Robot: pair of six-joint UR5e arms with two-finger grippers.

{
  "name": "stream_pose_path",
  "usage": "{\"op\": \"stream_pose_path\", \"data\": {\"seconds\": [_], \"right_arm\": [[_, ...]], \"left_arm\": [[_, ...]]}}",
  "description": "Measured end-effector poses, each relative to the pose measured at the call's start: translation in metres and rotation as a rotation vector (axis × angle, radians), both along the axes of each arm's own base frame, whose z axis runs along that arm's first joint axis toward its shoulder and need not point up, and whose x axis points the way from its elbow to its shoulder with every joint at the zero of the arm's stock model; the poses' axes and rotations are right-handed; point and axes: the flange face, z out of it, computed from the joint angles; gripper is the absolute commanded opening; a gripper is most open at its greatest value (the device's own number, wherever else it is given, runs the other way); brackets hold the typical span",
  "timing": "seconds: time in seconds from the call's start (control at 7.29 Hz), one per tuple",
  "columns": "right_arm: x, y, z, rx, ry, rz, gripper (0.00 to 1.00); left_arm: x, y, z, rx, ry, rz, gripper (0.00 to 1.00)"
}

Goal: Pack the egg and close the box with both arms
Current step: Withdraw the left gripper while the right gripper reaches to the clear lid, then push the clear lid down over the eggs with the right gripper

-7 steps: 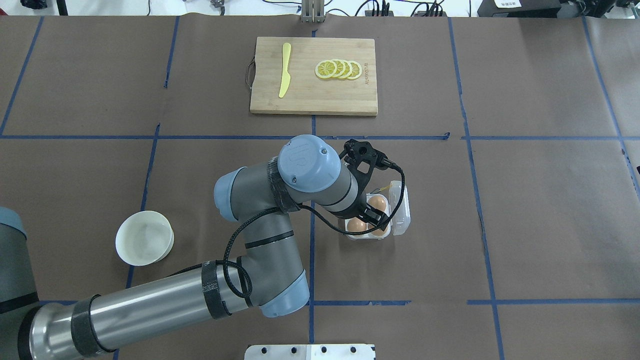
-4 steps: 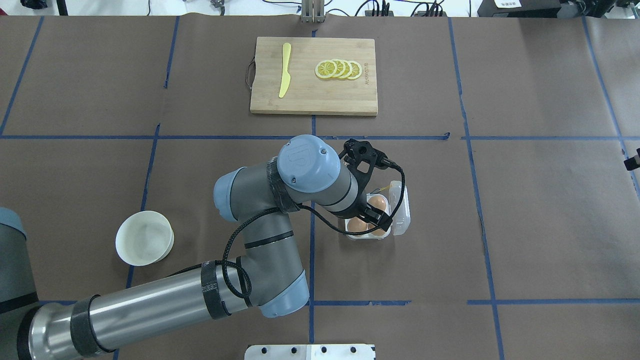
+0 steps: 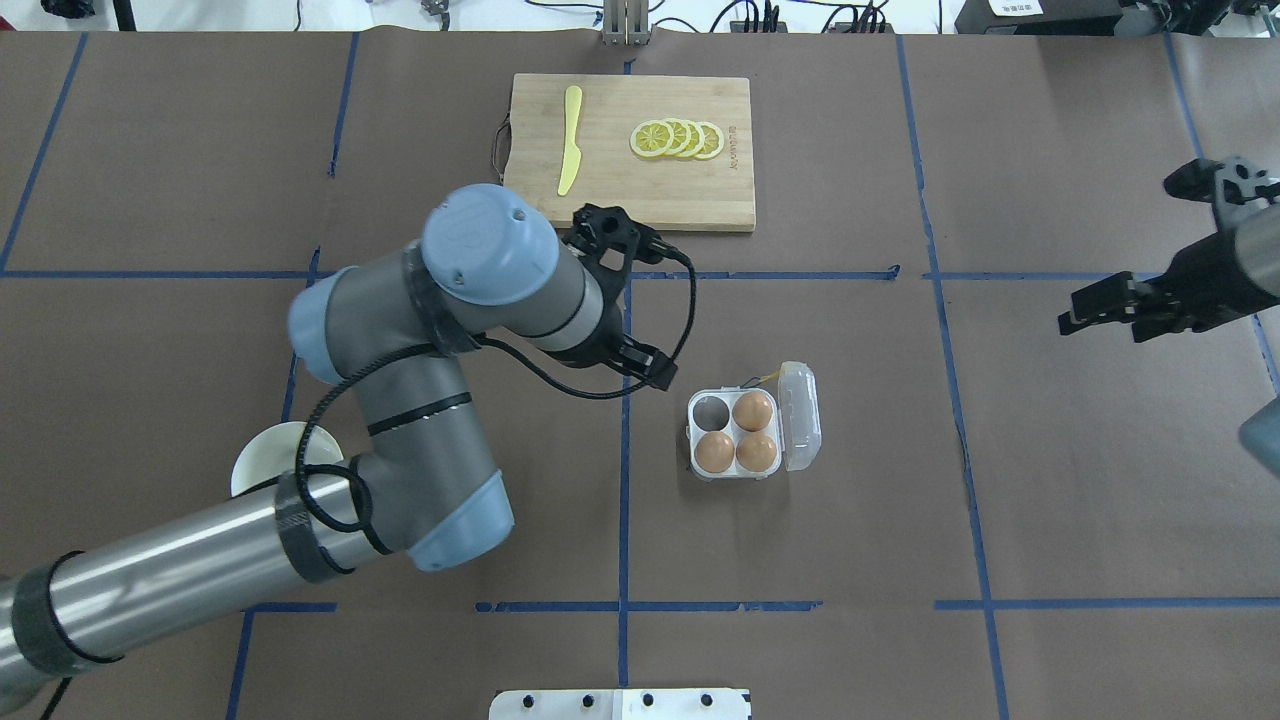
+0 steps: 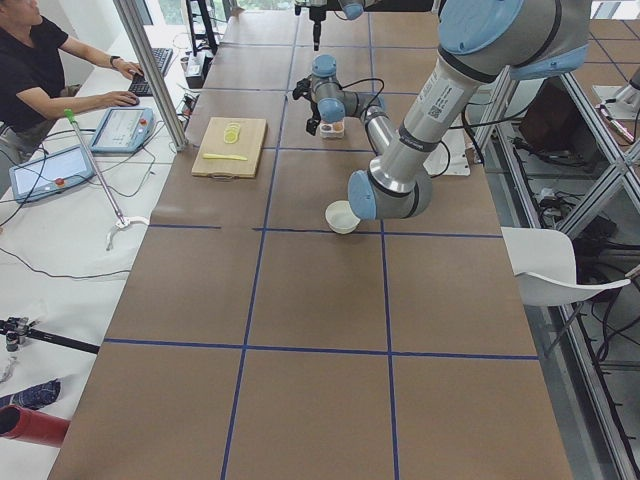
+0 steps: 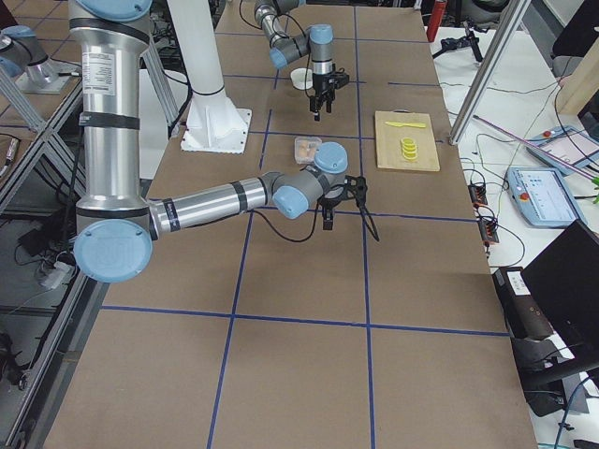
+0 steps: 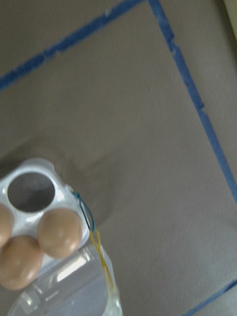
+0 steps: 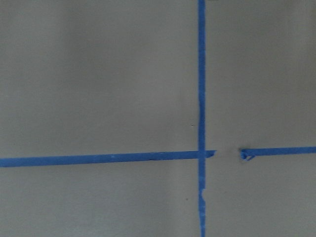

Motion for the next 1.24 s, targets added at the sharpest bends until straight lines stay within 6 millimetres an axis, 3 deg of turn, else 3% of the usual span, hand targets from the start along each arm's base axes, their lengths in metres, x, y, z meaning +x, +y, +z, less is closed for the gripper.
{"op": "stream_pose_path", "data": {"seconds": [0.41, 0.69, 0.82, 0.96, 1.1, 1.24], "right_arm": [[-0.133, 0.047, -0.084, -0.029, -0.043, 0.079, 1.00], [-0.206, 0.077, -0.155, -0.069, -0.079, 0.109, 1.00], [-0.229, 0.084, -0.194, -0.078, -0.072, 0.120, 1.00], [-0.233, 0.086, -0.230, -0.085, -0.064, 0.130, 1.00], [-0.212, 0.080, -0.250, -0.099, -0.063, 0.140, 1.00], [-0.177, 0.062, -0.254, -0.124, -0.055, 0.148, 1.00]], "left_arm": [[-0.127, -0.060, 0.075, 0.121, -0.095, 0.007, 1.00], [-0.169, -0.083, 0.105, 0.167, -0.141, 0.002, 1.00], [-0.181, -0.091, 0.113, 0.184, -0.157, 0.001, 1.00], [-0.193, -0.098, 0.122, 0.200, -0.174, 0.001, 1.00], [-0.209, -0.105, 0.132, 0.217, -0.191, 0.002, 1.00], [-0.231, -0.110, 0.151, 0.215, -0.209, 0.004, 1.00]]}}
